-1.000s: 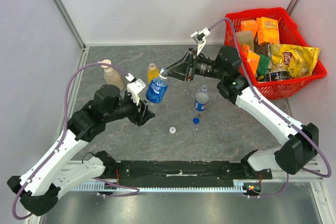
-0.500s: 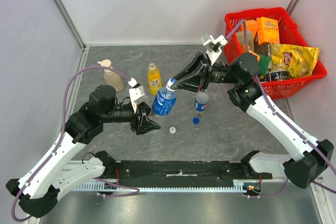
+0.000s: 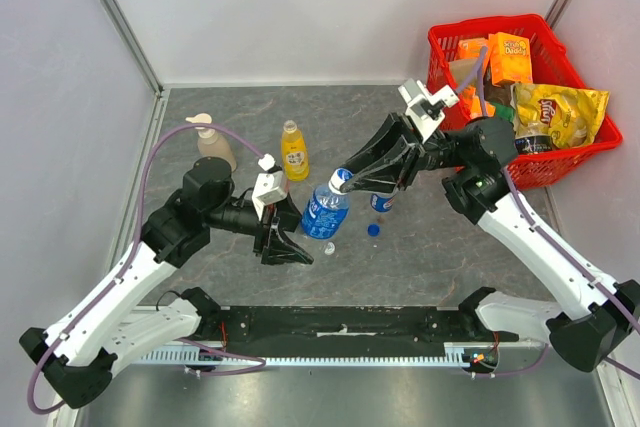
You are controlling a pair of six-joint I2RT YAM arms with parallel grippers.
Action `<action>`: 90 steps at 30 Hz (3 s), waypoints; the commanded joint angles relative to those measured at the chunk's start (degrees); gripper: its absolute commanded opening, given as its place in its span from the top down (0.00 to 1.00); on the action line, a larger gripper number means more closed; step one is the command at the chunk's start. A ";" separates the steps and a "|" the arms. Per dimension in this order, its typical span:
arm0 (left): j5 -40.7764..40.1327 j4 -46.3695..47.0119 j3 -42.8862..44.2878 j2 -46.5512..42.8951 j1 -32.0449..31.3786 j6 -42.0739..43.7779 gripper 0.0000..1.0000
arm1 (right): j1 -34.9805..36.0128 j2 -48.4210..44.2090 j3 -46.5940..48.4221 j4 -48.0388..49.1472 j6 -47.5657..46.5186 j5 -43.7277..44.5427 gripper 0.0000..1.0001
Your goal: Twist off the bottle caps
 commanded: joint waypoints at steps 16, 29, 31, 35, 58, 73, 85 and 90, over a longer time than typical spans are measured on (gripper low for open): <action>-0.81 4.92 -0.90 0.00 -0.06 -1.46 0.98 | 0.24 -1.59 0.56 -2.74 -2.17 1.49 0.09; -5.99 0.97 -0.90 0.09 -0.15 -0.32 0.98 | 0.32 -2.39 3.72 -11.43 -7.88 6.49 0.02; -7.83 0.35 -0.82 -0.17 -0.06 -0.32 0.98 | 0.24 -2.21 4.78 -16.34 -10.34 8.86 0.02; -11.96 -0.88 -0.90 -0.61 -0.24 1.62 0.98 | 0.15 -1.77 5.66 -19.09 -11.49 13.17 0.02; -39.56 -9.05 0.50 -1.23 -0.24 2.76 0.98 | -3.28 5.96 6.37 -28.41 -5.70 29.00 0.02; -46.61 -11.78 1.56 2.90 -0.06 3.46 0.98 | -4.25 13.17 5.05 -26.92 1.60 28.48 0.06; -46.08 -11.78 2.08 4.22 -0.15 2.85 0.98 | -4.07 15.37 2.50 -22.17 5.91 23.99 0.37; -45.81 -11.78 2.17 4.22 -0.15 2.50 0.98 | -4.07 15.54 2.23 -22.43 5.82 23.55 0.40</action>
